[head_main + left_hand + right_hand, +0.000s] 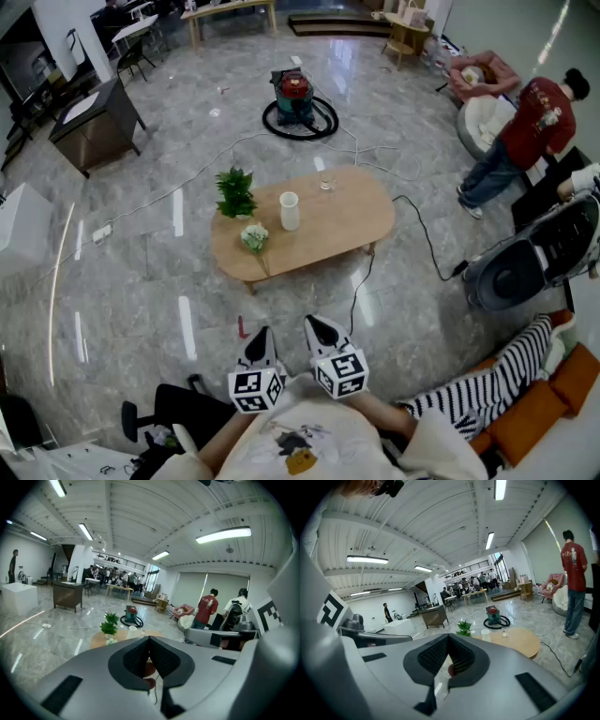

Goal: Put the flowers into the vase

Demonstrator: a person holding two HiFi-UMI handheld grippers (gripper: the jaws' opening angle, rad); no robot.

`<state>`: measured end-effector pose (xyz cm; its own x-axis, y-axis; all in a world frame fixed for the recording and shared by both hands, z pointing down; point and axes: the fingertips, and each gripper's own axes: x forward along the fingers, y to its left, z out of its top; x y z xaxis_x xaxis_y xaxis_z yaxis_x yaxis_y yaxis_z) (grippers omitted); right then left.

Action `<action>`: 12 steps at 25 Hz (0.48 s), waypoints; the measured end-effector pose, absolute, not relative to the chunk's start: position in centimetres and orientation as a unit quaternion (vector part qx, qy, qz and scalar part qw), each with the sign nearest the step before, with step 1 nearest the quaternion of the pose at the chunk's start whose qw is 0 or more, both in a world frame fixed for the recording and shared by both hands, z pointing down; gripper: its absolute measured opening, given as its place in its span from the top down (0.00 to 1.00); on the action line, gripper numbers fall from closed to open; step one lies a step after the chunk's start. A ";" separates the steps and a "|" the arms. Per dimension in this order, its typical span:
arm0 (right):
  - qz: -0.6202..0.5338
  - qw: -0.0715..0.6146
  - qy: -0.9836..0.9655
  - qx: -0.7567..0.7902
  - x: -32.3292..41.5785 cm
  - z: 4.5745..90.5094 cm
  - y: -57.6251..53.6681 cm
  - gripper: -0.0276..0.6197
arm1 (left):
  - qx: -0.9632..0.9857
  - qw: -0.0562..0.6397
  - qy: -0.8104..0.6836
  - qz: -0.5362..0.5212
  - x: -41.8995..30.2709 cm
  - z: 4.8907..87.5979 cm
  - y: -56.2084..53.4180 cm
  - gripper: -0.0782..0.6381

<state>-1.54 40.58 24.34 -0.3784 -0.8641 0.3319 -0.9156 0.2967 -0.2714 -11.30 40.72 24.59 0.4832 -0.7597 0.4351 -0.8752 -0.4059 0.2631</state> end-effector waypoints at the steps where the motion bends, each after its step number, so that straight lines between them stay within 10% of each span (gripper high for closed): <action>1: 0.210 0.063 -0.805 0.551 -1.7 24.3 40.9 0.95 | 0.829 0.235 -0.492 0.124 -11.5 24.7 41.0 0.90; 12: 0.215 0.046 -0.804 0.552 -3.0 24.7 42.1 0.95 | 0.829 0.254 -0.482 0.127 -13.9 25.7 41.9 0.90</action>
<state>-3.02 42.09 24.66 -0.3863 -0.8683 0.3112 -0.9079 0.2984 -0.2944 -13.92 41.87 25.67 0.5041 -0.7342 0.4547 -0.8630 -0.4076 0.2985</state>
